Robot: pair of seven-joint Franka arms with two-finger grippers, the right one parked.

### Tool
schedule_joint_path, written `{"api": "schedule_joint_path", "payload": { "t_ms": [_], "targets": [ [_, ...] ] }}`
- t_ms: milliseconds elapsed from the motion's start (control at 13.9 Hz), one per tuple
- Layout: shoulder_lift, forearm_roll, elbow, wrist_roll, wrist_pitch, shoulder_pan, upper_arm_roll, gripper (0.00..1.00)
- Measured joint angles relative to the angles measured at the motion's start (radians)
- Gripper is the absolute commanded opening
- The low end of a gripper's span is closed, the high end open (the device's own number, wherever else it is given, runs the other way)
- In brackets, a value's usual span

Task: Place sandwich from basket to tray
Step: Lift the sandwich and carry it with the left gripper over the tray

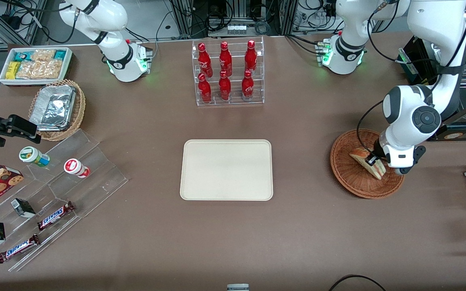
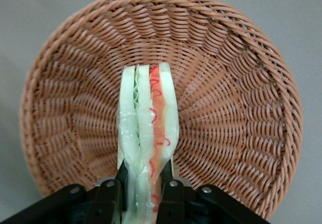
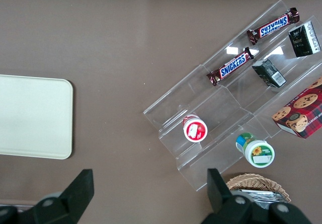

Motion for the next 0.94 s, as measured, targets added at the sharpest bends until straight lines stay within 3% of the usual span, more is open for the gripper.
{"api": "schedule_joint_path", "payload": {
  "t_ms": [216,504,719,935],
  "targets": [
    [-0.055,0.043,0.097,0.002,-0.225,-0.044,-0.006,0.27],
    [-0.102,0.058,0.293,0.005,-0.495,-0.187,-0.015,0.27],
    [-0.099,0.047,0.383,0.035,-0.545,-0.289,-0.02,0.28],
    [-0.073,-0.025,0.452,0.099,-0.544,-0.379,-0.022,0.28]
  ]
}}
